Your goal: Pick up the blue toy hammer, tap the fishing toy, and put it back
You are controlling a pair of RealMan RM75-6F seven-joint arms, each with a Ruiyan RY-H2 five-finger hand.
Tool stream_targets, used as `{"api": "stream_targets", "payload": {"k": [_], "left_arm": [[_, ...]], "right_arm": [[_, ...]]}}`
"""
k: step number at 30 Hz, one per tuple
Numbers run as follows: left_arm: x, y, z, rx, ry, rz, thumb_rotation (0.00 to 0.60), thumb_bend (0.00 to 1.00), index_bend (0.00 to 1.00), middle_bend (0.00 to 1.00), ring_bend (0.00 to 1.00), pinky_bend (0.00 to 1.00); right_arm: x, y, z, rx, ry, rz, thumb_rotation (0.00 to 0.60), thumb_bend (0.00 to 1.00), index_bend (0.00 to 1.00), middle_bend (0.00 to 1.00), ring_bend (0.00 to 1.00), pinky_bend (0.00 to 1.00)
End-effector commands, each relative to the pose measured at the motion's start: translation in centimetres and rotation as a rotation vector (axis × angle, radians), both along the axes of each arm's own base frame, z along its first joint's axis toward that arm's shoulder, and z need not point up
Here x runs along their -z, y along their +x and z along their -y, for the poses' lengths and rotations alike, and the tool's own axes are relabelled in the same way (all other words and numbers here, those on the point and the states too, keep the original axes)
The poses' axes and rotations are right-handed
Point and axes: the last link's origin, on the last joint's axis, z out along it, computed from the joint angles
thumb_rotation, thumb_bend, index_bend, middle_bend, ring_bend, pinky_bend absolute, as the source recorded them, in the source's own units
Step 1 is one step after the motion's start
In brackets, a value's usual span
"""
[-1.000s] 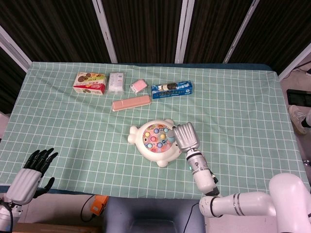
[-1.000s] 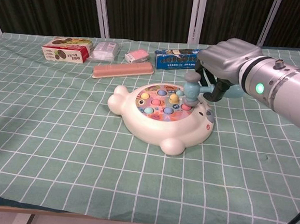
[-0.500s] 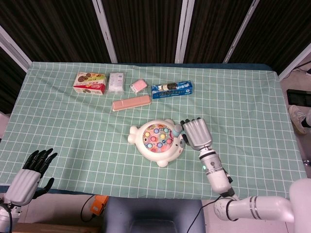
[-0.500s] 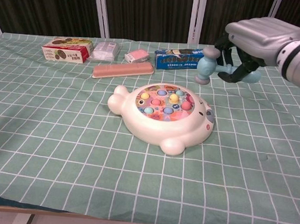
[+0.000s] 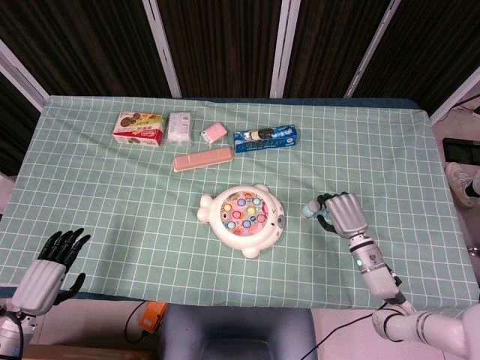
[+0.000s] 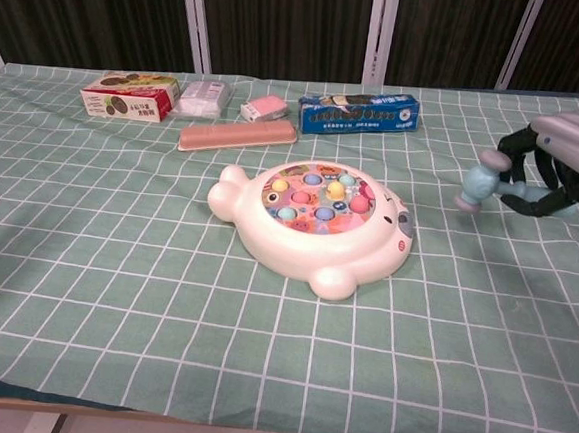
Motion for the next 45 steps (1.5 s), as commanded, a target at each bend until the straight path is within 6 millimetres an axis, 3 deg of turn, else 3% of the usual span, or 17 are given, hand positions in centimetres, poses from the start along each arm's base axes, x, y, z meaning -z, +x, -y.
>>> {"api": "stream_targets", "payload": {"k": [1,33,45], "left_arm": [[0.0,0.0,-0.1,-0.003,-0.001,-0.001,0.6,0.42,0.0,0.0,0.0,0.05],[-0.1,-0.1,0.0,-0.008,-0.003,-0.001,0.6,0.42,0.0,0.0,0.0,0.05],[-0.1,0.0,0.1,-0.006,-0.003,0.001,0.6,0.42,0.0,0.0,0.0,0.05]], "right_arm": [[1.2,-1.0,-0.4,0.017,0.037,-0.008,0.6,0.58,0.93,0.69,0.7,0.71],[2.2,-2.9,0.5,0.101,0.062,0.023,0.6,0.47,0.88,0.69,0.67,0.68],[2.2,-3.5,0.7,0.136,0.078,0.036,0.6,0.43,0.82,0.69,0.65,0.66]]}}
